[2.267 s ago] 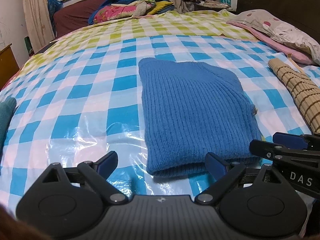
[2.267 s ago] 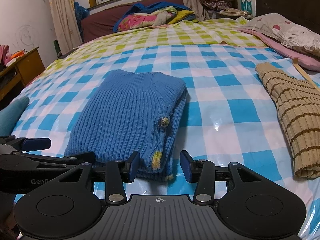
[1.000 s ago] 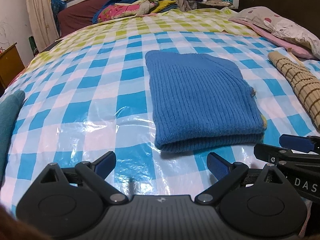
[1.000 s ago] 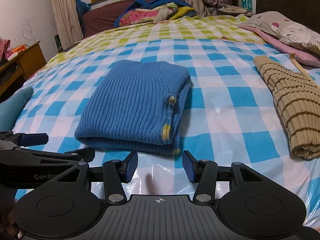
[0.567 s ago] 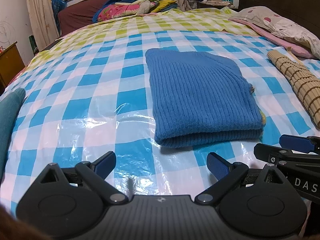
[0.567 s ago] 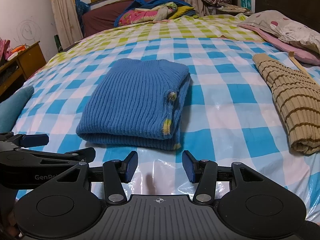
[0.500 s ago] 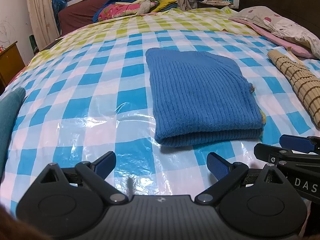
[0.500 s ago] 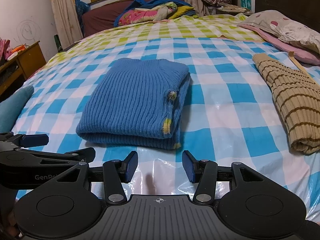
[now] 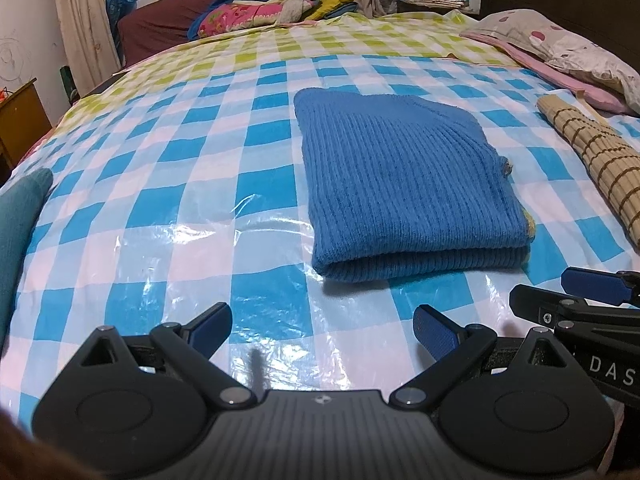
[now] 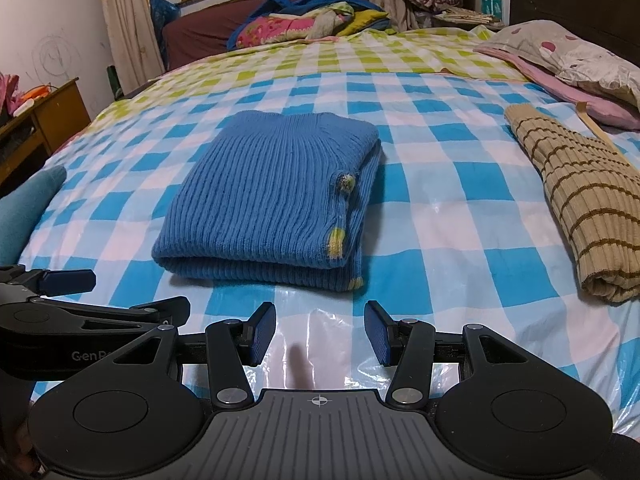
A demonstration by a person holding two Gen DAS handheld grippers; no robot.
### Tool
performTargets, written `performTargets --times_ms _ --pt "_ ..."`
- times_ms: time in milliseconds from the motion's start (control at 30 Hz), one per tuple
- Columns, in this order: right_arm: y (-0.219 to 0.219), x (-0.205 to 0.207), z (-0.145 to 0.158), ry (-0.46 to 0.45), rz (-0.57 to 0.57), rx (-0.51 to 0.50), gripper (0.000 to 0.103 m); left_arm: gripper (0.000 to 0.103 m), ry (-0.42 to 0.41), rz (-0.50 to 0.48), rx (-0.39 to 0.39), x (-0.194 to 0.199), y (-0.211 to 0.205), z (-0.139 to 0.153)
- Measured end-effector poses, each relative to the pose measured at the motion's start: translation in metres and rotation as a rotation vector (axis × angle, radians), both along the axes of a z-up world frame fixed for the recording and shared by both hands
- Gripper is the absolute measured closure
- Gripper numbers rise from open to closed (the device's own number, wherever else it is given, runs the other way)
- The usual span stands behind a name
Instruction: Fold small clothes
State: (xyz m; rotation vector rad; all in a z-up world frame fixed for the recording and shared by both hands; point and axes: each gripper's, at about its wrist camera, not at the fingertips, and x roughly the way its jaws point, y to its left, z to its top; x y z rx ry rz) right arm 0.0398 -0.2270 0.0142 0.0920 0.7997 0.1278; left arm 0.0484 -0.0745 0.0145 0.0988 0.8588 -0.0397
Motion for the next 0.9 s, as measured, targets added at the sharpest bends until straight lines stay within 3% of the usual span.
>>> performTargets --times_ms 900 --pt "0.0016 -0.0053 -0.0023 0.005 -0.005 -0.017 0.054 0.001 -0.001 0.003 0.008 -0.0023 0.0 -0.0036"
